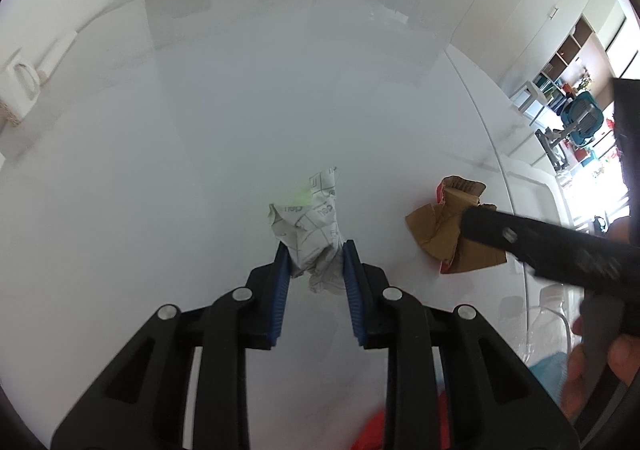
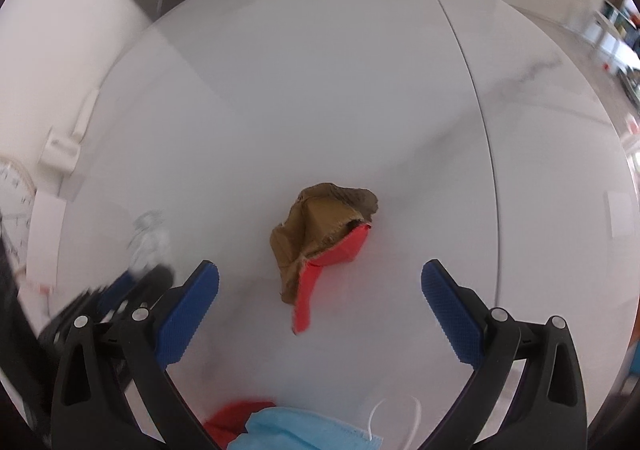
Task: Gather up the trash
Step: 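Grasp the white crumpled paper with the left tool while the right tool grasps the brown paper bag, then carry white paper and brown bag over the wastebasket and open both tools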
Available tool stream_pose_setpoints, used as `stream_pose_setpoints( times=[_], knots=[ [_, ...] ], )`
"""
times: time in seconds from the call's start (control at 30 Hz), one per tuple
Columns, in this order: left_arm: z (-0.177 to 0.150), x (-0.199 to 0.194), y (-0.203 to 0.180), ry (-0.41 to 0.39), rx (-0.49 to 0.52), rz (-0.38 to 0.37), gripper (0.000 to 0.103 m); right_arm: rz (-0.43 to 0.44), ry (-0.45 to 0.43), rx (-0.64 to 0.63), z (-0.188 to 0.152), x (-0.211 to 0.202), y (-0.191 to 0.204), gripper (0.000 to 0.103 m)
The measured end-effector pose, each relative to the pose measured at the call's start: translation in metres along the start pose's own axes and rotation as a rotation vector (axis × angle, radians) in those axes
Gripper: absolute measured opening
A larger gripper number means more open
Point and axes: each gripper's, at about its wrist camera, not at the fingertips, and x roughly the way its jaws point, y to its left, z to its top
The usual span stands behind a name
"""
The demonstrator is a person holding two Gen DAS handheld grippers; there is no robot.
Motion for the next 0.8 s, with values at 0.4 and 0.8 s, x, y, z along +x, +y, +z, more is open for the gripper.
stream_pose_setpoints(
  times=[0.4,0.8],
  knots=[
    [-0.011,-0.022,0.032,-0.018,0.046,0.040,0.026,-0.130,0.001,0.141,0.006,0.046,0.018,0.093],
    [-0.021,-0.053,0.064,-0.062,0.035,0.041,0.026,-0.188,-0.023,-0.032,0.008,0.032,0.030,0.049]
  ],
)
